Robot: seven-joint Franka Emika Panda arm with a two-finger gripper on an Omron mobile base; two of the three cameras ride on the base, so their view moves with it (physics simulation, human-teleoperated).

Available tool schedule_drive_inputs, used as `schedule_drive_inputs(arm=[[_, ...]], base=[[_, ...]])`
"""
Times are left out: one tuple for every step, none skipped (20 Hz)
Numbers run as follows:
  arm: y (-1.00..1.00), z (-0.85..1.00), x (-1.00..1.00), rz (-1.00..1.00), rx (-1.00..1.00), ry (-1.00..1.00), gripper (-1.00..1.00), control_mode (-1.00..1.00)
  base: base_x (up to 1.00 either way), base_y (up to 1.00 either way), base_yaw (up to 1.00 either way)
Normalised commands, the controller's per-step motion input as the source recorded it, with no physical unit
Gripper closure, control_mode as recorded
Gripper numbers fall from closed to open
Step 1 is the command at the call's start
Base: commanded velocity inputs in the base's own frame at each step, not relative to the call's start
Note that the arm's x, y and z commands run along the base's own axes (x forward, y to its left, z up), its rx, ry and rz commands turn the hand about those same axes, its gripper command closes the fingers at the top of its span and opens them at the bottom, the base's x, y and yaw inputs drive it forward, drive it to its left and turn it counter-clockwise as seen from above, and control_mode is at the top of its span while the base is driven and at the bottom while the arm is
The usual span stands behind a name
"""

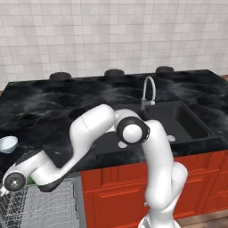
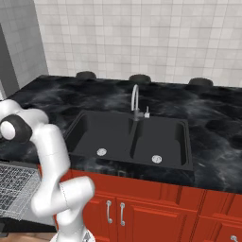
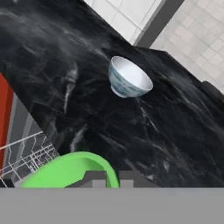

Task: Pick up the cup and bowl from the counter, place them in the dishwasher, and close the dishwasher door.

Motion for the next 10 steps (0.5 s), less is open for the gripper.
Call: schedule_drive_inputs(arm=[[0.0,-0.49,-0.37,0.08,-0.11,-0.1,1.0,-1.0],[0.0,-0.48,-0.32,0.08,-0.07,-0.1,1.0,-1.0],[0.0,-0.47,-0.29,0.08,-0.05,-0.1,1.0,-1.0],[-0.01,-0.5,-0.21,0.08,-0.02,-0.08,1.0,-1.0],[-0.03,-0.56,-0.16,0.08,-0.01,-0.08,1.0,-1.0],[-0.06,-0.65,-0.02,0.09,0.0,-0.06,1.0,-1.0],[-0.06,-0.72,0.0,0.09,0.0,-0.04,1.0,-1.0],[-0.05,-0.75,0.0,0.09,0.0,-0.03,1.0,-1.0],[-0.02,-0.78,0.0,0.08,0.0,-0.02,1.0,-1.0],[0.0,-0.78,0.0,0.07,0.0,-0.01,1.0,-1.0]], base=[[0.0,0.0,0.0],[0.0,0.0,0.0],[0.0,0.0,0.0],[0.0,0.0,0.0],[0.0,0.0,0.0],[0.0,0.0,0.0],[0.0,0.0,0.0],[0.0,0.0,0.0],[0.0,0.0,0.0],[0.0,0.0,0.0]])
